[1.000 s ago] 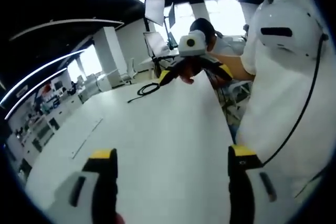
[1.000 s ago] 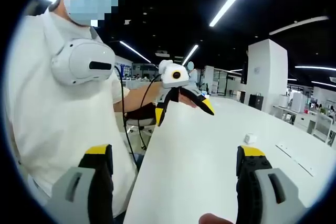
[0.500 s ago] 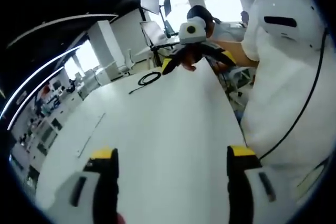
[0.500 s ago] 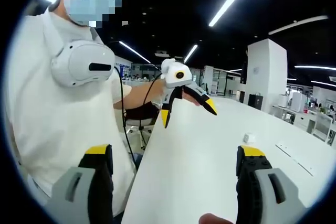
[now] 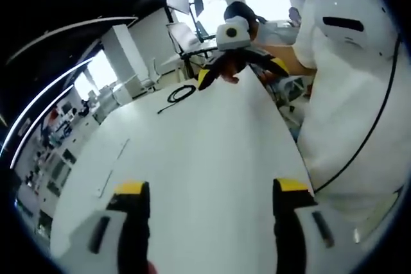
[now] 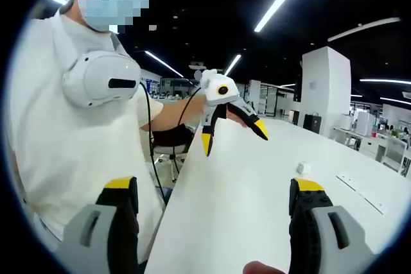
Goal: Plug the desk Type‑C cable into the charger adapter.
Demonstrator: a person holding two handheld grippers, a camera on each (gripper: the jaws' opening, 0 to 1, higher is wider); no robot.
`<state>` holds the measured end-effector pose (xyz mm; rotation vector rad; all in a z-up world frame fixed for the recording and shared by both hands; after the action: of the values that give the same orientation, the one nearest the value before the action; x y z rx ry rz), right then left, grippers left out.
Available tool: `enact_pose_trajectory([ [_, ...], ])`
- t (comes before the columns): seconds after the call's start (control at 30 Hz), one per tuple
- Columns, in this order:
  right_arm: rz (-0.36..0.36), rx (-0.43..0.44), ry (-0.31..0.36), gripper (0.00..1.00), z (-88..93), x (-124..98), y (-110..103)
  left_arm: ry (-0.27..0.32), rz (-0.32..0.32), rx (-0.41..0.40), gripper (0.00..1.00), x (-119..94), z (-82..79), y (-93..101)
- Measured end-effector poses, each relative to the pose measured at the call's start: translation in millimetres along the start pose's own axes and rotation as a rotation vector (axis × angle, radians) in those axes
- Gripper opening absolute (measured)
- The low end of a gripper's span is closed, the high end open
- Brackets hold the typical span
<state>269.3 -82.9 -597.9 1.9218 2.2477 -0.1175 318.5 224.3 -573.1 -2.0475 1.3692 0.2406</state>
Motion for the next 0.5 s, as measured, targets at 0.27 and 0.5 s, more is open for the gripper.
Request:
enact_pose_trajectory([
  [0.27, 0.002, 0.006, 0.000, 0.99, 1.9, -2.3, 3.5, -0.051, 0.037, 0.034, 0.78, 4.8, -0.8, -5.2],
  [0.5, 0.004, 0.005, 0.000, 0.99, 0.5, -3.1, 5.4, -0.065, 0.042, 0.062, 0.73, 4.7, -2.9, -15.7],
])
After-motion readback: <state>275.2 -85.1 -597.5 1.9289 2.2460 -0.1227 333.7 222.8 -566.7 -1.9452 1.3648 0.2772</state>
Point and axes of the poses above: the point that each gripper's makers call its tool centre point, and the gripper's own axes: x roughly forward along the fingers, y roughly to its right, z roughly out of its underside, the point moved 10 cm from there along -x, roughly backward along the fingers, and after that the axes turned 12 degrees about -z, right-handed, at the moved point
